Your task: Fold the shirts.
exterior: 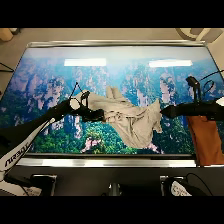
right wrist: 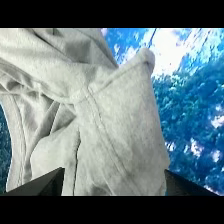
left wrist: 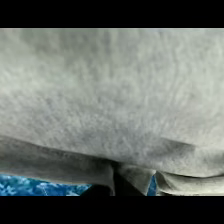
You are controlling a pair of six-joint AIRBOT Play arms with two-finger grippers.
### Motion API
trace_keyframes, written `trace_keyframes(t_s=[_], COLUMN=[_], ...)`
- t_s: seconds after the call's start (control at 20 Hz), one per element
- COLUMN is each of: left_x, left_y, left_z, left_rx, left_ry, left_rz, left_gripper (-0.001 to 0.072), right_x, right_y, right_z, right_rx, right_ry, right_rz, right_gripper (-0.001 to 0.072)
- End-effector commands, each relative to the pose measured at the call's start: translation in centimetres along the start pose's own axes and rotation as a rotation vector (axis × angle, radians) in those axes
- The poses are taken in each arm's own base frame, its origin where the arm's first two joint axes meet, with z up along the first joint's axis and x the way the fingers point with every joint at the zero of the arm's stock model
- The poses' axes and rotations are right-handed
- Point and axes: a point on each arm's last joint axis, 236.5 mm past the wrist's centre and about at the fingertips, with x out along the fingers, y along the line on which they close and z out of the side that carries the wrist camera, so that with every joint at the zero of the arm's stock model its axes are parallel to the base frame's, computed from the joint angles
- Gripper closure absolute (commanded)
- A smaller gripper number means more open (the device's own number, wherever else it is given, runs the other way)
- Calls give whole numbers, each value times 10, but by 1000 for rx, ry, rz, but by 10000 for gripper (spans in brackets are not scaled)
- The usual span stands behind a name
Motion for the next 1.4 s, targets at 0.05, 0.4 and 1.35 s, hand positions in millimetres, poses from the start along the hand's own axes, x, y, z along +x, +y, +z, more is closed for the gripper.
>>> trace_keyframes(t_s=[0.05,0.4,1.35], left_x=[-11,-55,-185], left_y=[-10,-41,-108], left_z=[4,19,44], left_rx=[45,140,381], left_ry=[-24,-145,-517], left_rz=[-21,-83,-197], left_gripper=[682,682,683], right_x=[22,99,121], right_y=[8,17,-28], right_z=[36,26,-37], right_rx=[-52,-92,-141], right_ry=[-104,-17,345], right_rz=[-36,-41,-83], right_gripper=[3,62,270])
